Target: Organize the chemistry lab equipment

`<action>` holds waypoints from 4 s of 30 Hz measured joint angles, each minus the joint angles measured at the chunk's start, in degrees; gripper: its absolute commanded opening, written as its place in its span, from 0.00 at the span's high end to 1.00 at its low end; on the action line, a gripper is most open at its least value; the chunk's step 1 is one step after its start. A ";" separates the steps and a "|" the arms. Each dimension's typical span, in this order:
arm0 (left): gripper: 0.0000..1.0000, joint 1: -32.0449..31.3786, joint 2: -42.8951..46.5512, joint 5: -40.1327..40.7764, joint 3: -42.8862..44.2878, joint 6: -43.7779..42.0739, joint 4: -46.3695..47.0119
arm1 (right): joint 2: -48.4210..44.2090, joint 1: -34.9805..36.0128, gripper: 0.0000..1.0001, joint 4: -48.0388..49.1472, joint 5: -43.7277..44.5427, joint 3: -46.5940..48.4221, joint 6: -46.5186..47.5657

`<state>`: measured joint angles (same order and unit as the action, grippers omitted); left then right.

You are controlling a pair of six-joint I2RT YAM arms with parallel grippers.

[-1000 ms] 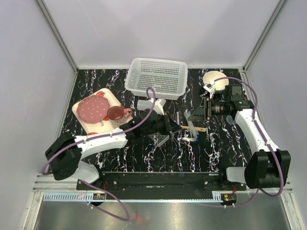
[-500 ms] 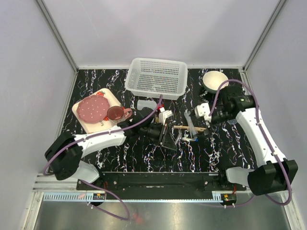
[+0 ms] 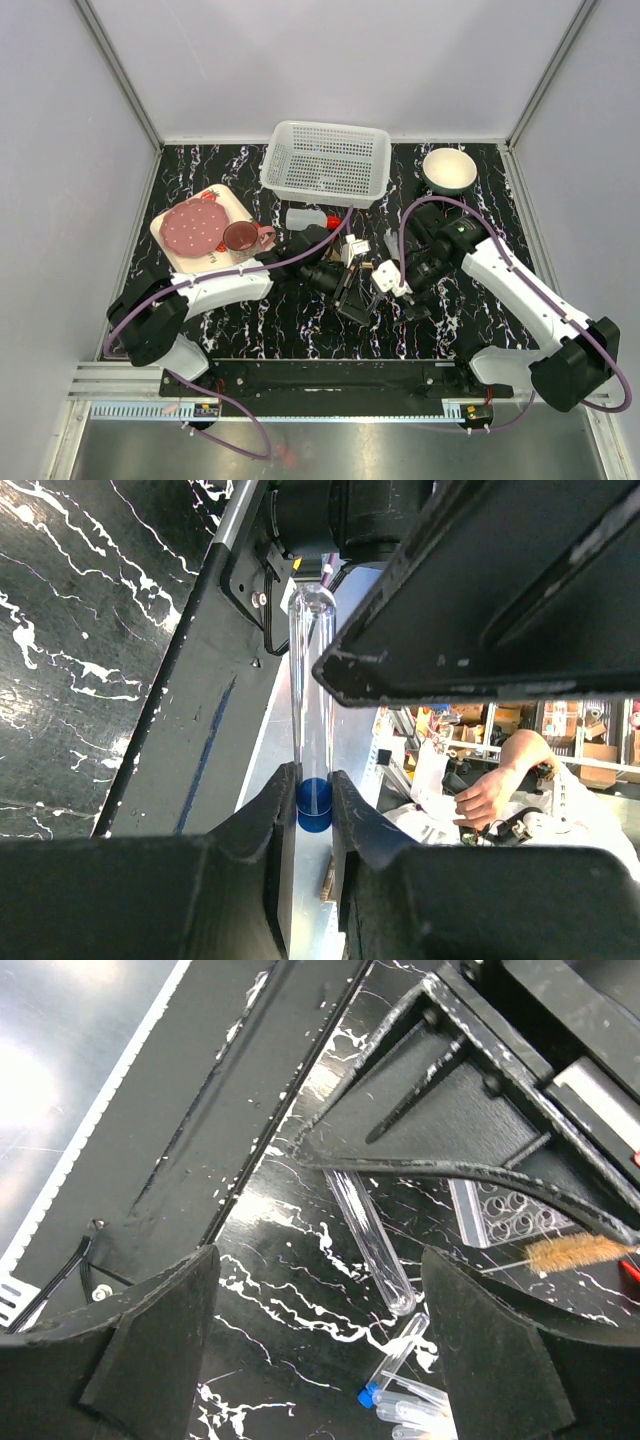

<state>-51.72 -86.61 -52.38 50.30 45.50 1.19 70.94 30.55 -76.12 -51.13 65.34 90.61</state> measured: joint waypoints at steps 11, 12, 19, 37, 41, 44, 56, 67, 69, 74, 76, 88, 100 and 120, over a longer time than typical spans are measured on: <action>0.90 -0.42 -0.59 -1.18 0.31 0.00 0.20 | 1.14 5.49 0.51 3.04 5.20 -0.76 -4.15; 0.90 -0.50 -0.59 -1.27 0.31 0.02 0.20 | 1.11 5.70 0.57 3.50 5.44 -1.16 -4.39; 0.90 -0.42 -0.59 -1.49 0.31 0.98 0.83 | 0.72 6.12 0.76 5.16 7.23 -3.13 -6.47; 0.14 4.00 10.25 2.84 -4.07 1.46 2.45 | -2.51 6.23 0.91 11.34 3.54 -7.30 -25.62; 0.01 4.00 18.49 9.86 -5.77 -0.83 0.94 | -2.51 6.01 0.90 14.47 0.28 -8.33 -34.71; 0.01 4.00 25.44 17.62 -9.05 -1.14 2.05 | -2.51 3.82 0.90 16.81 -3.63 -9.40 -40.54; 0.01 -1.70 33.75 44.19 -22.93 4.92 21.11 | -4.07 -12.59 0.89 40.87 -21.81 -19.30 -70.82; 0.25 -6.19 21.70 50.82 -19.02 6.78 29.00 | -8.20 -17.51 0.88 63.12 -26.58 -27.12 -92.50; 0.29 -6.21 20.72 51.21 -18.53 7.10 29.75 | -8.20 -17.55 0.88 64.61 -26.88 -27.28 -93.72; 0.42 -6.34 18.56 51.25 -17.84 7.91 31.56 | -8.22 -17.59 0.88 66.29 -27.91 -27.85 -95.27; 0.48 -6.34 17.57 51.10 -17.38 8.37 32.28 | -8.20 -17.59 0.88 66.71 -28.04 -27.91 -95.56; 0.92 -6.34 14.75 47.98 -16.65 10.99 36.57 | -8.22 -17.75 0.72 67.54 -28.37 -28.59 -95.76; 0.95 -3.52 28.13 50.90 -19.37 5.25 23.10 | -11.61 -24.24 0.00 56.68 -24.28 -27.28 -82.58; 0.94 2.14 17.81 74.40 -14.38 -20.92 -0.59 | -14.97 -30.08 0.00 43.17 -8.48 -24.72 -64.39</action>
<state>-49.58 -68.79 22.02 35.92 24.58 0.60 55.96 0.47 -32.95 -59.61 40.62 26.22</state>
